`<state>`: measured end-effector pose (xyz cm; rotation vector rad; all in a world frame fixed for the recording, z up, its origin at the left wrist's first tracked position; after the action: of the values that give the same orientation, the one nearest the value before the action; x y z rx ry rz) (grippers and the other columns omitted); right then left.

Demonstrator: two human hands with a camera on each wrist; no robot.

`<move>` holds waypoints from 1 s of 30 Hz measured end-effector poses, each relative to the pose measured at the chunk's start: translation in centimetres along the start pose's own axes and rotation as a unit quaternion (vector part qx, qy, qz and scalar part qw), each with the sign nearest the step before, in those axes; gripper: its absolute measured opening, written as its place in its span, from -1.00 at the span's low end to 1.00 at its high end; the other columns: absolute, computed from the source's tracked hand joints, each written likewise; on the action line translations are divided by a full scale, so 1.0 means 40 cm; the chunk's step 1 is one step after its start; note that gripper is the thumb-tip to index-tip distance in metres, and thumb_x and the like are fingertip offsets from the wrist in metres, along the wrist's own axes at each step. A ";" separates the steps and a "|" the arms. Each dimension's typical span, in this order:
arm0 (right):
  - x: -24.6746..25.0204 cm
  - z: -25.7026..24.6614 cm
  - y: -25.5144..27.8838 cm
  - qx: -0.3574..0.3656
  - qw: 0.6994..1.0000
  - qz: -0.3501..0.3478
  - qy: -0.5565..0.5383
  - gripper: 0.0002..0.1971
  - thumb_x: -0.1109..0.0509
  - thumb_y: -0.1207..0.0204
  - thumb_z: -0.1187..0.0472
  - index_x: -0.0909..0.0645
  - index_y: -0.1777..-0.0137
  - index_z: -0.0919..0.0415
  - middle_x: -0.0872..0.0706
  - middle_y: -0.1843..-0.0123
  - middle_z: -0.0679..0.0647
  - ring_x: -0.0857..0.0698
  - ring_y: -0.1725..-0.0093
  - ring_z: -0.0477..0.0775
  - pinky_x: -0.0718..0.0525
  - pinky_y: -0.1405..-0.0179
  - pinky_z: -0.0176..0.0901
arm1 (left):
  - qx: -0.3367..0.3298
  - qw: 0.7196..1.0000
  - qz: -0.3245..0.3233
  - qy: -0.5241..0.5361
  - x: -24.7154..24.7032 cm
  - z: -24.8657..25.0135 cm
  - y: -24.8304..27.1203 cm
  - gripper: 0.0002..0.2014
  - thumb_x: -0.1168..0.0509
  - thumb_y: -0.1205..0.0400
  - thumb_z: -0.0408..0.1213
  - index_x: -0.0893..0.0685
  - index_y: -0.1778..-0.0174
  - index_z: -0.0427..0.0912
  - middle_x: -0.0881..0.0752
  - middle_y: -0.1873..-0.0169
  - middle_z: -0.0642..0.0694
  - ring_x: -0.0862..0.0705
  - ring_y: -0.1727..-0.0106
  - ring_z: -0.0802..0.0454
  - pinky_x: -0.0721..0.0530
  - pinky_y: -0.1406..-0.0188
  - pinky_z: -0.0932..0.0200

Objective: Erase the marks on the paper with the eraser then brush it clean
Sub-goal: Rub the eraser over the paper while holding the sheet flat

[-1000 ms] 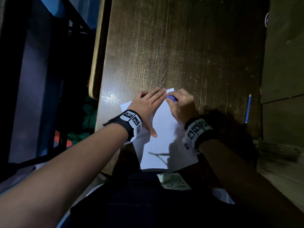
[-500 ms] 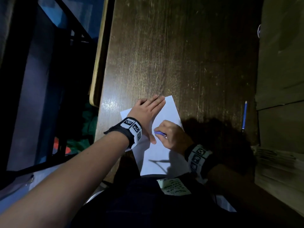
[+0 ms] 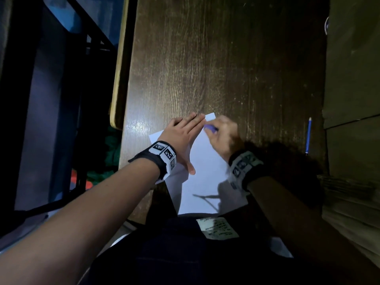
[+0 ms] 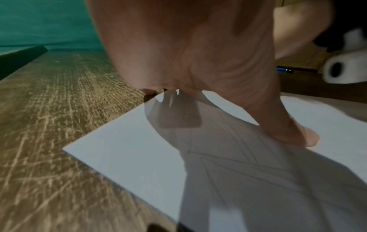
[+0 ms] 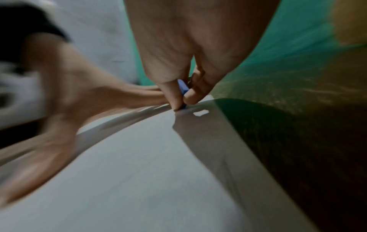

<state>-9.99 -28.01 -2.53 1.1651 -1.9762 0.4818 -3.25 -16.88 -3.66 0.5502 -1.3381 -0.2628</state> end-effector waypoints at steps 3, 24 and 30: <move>-0.022 -0.005 0.051 -0.022 0.999 0.025 -0.034 -0.89 -0.48 -0.52 0.27 -0.76 0.00 0.10 -0.71 0.09 0.09 -0.71 0.16 0.07 -0.66 0.08 -0.16 | 0.002 1.000 0.002 -0.012 -0.002 0.003 0.000 0.65 -0.38 0.02 0.71 0.26 -0.80 -0.13 0.24 -0.80 0.00 0.20 -0.80 -0.02 -0.07 -0.66 -0.04; 0.021 0.016 0.007 -0.048 0.997 0.063 -0.006 -0.87 -0.48 -0.52 0.25 -0.77 -0.03 0.20 -0.71 0.04 0.14 -0.73 0.13 0.16 -0.75 0.06 0.03 | 0.001 1.000 0.003 -0.012 -0.006 -0.001 -0.003 0.66 -0.36 0.05 0.73 0.27 -0.80 -0.12 0.24 -0.80 0.01 0.19 -0.80 -0.02 -0.12 -0.63 -0.05; -0.067 -0.113 0.164 0.093 0.988 -0.119 -0.027 -0.94 -0.49 -0.44 0.36 -0.73 0.25 0.26 -0.59 0.32 0.14 -0.59 0.32 0.14 -0.64 0.28 0.02 | 0.010 1.000 0.001 -0.019 -0.002 -0.003 -0.007 0.66 -0.40 0.06 0.70 0.25 -0.80 -0.12 0.25 -0.80 0.00 0.20 -0.80 -0.01 -0.11 -0.65 -0.06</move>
<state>-12.92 -20.23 -1.37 1.5250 -1.8355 0.5209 -3.13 -17.06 -3.89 0.5621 -1.3797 -0.2594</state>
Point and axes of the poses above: each hand's wrist, its own y-axis away from the middle knuckle, its own x-axis out of the back of the hand, z = x × y, the point moved 8 cm from there along -y, towards the middle knuckle
